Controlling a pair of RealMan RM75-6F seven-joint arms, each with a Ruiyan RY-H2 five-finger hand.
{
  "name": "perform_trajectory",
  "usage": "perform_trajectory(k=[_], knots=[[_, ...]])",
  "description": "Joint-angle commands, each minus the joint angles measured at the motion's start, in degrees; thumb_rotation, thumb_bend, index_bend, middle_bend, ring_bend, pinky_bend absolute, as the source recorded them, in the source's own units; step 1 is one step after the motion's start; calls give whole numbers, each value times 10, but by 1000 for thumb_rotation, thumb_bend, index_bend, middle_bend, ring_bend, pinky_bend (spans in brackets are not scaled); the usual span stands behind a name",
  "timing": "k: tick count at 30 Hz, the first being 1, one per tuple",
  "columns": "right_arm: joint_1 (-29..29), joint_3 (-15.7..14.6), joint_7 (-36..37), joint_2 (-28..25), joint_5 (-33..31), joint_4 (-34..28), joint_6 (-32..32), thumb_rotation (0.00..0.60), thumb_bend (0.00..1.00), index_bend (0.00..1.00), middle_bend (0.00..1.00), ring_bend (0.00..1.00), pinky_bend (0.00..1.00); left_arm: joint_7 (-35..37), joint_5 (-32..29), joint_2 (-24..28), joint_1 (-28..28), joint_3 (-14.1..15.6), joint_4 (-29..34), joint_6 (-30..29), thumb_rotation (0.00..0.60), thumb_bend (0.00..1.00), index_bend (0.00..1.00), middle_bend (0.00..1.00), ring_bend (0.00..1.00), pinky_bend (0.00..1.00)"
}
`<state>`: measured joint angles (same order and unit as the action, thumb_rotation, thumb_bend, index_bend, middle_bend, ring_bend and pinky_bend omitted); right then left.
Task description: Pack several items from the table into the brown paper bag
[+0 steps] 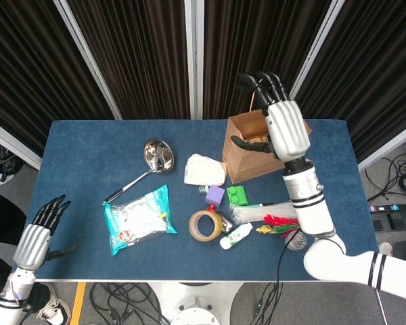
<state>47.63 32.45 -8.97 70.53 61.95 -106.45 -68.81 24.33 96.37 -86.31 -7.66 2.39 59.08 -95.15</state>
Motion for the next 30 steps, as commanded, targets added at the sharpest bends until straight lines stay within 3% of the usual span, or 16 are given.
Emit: perform_trajectory(k=[1, 7, 13, 21, 30], knots=[[-20, -59, -74, -40, 8, -61, 18, 600, 0, 110, 238, 82, 0, -2, 2, -1, 1, 2, 1, 0, 600, 58, 87, 109, 0, 137], [-40, -154, -193, -77, -9, -113, 48, 600, 0, 156, 234, 90, 0, -3, 1, -1, 1, 1, 4, -1, 600, 58, 88, 109, 0, 136], [-61, -224, -230, -60, -5, -106, 56, 600, 0, 177, 235, 110, 0, 0, 0, -4, 3, 3, 0, 1, 600, 59, 88, 109, 0, 136], [-79, -271, -244, -2, 8, -45, 54, 600, 0, 200, 245, 125, 0, 15, -7, -10, 9, 1, -16, -2, 600, 58, 88, 109, 0, 137], [-72, -292, -323, 72, -78, 31, 62, 600, 0, 202, 245, 125, 0, 31, -12, -14, 14, -2, -33, -6, 600, 58, 87, 109, 0, 136]])
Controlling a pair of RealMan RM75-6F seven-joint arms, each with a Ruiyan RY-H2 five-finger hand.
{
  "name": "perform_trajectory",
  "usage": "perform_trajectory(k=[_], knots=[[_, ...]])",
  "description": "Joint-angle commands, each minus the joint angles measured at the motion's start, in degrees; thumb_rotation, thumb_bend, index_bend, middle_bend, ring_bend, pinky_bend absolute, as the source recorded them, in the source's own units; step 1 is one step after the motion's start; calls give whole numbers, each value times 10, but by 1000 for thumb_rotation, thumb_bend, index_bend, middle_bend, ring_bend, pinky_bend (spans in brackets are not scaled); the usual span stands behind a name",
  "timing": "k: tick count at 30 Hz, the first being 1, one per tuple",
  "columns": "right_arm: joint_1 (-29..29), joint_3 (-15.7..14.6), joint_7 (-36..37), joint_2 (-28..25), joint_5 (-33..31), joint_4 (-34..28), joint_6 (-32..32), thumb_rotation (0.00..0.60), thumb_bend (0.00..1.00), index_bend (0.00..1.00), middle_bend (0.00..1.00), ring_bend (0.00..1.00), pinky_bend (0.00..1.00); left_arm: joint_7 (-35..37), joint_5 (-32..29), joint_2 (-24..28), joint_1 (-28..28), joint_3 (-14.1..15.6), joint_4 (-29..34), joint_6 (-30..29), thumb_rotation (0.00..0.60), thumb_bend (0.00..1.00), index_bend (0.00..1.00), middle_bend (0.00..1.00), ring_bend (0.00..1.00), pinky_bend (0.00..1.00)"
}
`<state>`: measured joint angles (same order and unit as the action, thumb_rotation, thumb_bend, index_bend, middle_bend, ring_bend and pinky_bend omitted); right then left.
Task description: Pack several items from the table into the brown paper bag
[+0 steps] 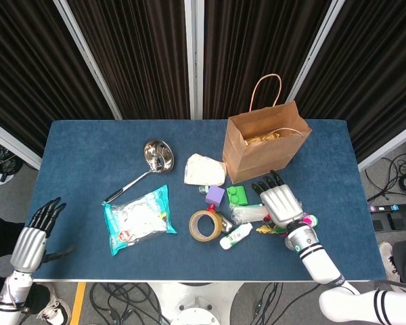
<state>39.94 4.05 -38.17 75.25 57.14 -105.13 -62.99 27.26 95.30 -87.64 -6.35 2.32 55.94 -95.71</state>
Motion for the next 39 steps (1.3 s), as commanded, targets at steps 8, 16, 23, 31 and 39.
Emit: perform_trajectory(k=[8, 16, 23, 31, 39], knots=[[7, -17, -62, 64, -35, 35, -9, 600, 0, 202, 245, 125, 0, 6, -4, -3, 3, -3, -14, -3, 600, 58, 87, 109, 1, 137], [3, -21, -89, 99, -59, 65, -25, 600, 0, 202, 245, 125, 0, 12, -3, -5, 6, -4, -22, -10, 600, 58, 87, 109, 0, 137], [0, -24, -102, 129, -67, 93, -33, 600, 0, 201, 246, 125, 0, 23, -6, -10, 9, -4, -33, -9, 600, 58, 87, 109, 0, 137], [-4, -22, -109, 157, -85, 128, -31, 600, 0, 206, 259, 141, 0, 33, -9, -13, 12, -5, -41, -10, 600, 58, 87, 109, 0, 137], [-4, -16, -115, 174, -82, 146, -36, 600, 0, 275, 308, 197, 4, 39, -10, -16, 14, -3, -46, -8, 600, 58, 87, 109, 0, 136]])
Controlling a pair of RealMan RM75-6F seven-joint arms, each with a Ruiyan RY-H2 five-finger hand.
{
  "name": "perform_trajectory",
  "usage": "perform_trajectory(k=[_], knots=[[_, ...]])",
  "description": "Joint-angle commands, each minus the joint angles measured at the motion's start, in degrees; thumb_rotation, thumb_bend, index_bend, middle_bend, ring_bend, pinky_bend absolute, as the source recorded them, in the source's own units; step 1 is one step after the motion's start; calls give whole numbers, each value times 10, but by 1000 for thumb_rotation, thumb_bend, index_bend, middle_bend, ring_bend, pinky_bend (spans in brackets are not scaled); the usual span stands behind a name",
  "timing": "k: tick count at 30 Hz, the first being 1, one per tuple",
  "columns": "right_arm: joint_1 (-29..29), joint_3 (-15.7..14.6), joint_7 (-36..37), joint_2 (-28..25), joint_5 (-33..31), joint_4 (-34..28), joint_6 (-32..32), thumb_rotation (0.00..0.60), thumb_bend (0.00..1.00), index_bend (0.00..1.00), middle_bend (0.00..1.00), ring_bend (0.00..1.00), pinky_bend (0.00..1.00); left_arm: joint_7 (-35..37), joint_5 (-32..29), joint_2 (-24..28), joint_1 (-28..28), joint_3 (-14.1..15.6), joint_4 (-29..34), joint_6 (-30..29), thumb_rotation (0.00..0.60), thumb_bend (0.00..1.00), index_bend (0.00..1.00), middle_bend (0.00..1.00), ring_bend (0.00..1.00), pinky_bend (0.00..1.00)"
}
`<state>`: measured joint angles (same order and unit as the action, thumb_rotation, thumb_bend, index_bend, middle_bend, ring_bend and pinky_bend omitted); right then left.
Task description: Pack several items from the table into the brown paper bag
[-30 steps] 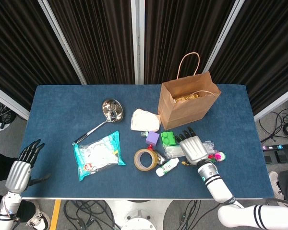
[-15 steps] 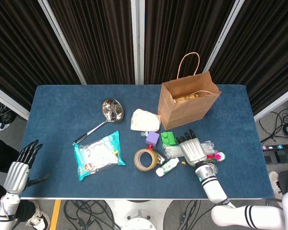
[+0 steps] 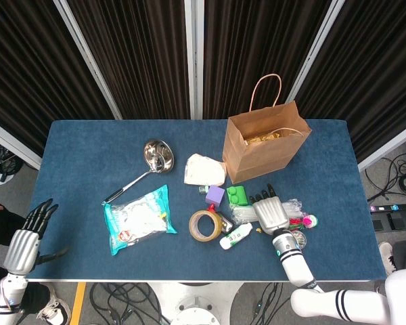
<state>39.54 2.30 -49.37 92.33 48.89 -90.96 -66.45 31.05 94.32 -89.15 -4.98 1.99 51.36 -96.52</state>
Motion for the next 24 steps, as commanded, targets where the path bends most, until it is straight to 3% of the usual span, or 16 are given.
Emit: perform_trajectory(k=[1, 13, 24], knots=[[1, 3, -5, 7, 0, 8, -2, 600, 0, 285, 317, 208, 10, 1, 0, -1, 1, 0, -1, 0, 600, 58, 88, 109, 0, 136], [0, 8, -14, 28, -6, 34, 2, 600, 9, 392, 409, 307, 67, 7, -4, -5, 3, 0, -11, 3, 600, 58, 87, 109, 0, 136], [-2, 18, -10, 31, -9, 34, 1, 600, 131, 490, 481, 395, 131, 32, -21, -7, 6, -11, -27, 11, 600, 58, 87, 109, 0, 136]])
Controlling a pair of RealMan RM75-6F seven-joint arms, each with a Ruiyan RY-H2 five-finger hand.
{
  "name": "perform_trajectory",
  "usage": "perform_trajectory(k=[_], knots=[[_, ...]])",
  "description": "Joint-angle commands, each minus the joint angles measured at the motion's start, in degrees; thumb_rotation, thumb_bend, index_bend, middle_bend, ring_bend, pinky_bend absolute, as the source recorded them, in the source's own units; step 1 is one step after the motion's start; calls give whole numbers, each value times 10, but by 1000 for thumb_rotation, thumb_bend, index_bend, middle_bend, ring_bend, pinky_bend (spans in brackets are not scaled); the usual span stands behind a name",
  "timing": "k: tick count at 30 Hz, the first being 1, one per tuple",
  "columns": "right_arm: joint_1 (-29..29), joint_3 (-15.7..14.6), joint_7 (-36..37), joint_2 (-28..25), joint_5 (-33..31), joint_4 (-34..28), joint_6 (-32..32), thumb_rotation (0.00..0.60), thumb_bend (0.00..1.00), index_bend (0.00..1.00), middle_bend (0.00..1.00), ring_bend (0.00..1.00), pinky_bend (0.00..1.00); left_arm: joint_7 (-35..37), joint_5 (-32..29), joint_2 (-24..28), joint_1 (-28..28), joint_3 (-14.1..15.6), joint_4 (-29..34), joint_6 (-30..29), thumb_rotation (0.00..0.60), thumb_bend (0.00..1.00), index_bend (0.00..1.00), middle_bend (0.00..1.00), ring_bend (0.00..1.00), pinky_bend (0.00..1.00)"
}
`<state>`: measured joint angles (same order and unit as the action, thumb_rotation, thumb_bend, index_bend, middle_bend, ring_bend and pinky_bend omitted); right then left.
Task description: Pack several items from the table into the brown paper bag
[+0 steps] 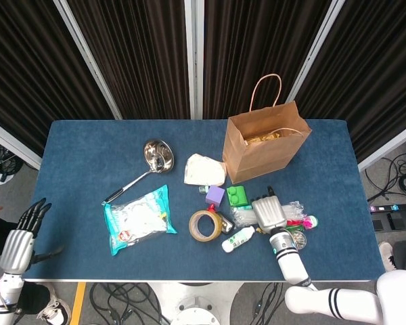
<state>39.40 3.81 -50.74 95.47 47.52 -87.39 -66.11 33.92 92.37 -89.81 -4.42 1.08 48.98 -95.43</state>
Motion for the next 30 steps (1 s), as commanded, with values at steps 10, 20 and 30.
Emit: perform_trajectory(k=[10, 20, 30], knots=[[9, 46, 9, -52, 64, -111, -49, 600, 149, 500, 487, 402, 134, -4, 9, -2, -3, 0, 2, -8, 600, 58, 87, 109, 0, 136], [70, 157, -47, -100, 107, -277, -95, 600, 148, 501, 488, 402, 135, -18, 12, 7, -5, 1, 21, -8, 600, 58, 87, 109, 0, 136], [139, 289, -2, -92, 144, -314, -131, 600, 147, 501, 489, 403, 168, -26, 18, 8, -10, 4, 27, -4, 600, 58, 87, 109, 0, 137]])
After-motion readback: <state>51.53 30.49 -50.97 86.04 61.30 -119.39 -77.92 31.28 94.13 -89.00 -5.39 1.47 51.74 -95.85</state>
